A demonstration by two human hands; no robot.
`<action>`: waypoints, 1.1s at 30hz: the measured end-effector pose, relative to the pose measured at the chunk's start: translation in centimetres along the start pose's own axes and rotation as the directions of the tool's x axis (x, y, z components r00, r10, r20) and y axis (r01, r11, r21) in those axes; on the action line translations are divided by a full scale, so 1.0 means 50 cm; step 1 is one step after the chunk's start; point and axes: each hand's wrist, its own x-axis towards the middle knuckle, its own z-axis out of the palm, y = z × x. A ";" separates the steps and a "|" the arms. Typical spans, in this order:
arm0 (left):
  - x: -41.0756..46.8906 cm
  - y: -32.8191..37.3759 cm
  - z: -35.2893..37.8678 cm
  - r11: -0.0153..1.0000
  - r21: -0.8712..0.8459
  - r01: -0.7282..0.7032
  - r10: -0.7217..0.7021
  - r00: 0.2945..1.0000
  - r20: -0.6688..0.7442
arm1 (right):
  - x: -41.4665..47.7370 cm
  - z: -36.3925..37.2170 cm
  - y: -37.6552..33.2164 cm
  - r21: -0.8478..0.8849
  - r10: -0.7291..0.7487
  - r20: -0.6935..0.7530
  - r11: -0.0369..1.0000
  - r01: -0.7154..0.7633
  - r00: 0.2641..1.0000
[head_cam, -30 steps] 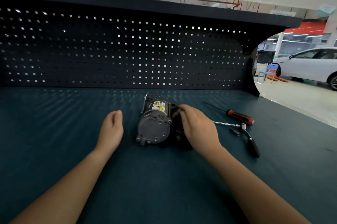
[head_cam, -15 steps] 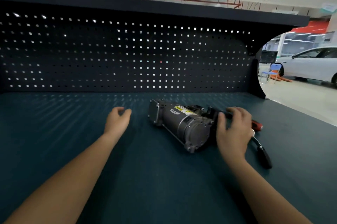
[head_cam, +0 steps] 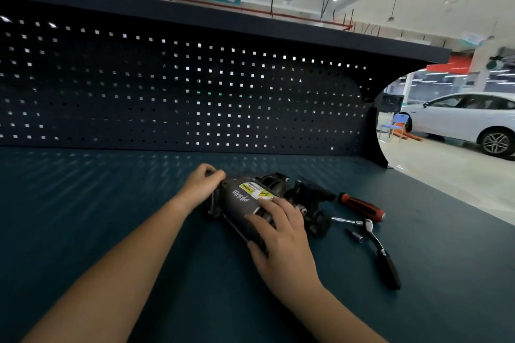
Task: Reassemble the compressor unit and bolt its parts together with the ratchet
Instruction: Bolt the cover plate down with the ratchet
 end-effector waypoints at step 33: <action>-0.281 0.016 -0.168 0.907 0.375 -0.190 0.320 0.890 -0.324 | 0.037 -0.041 0.060 0.514 0.499 0.079 0.721 -0.464 0.863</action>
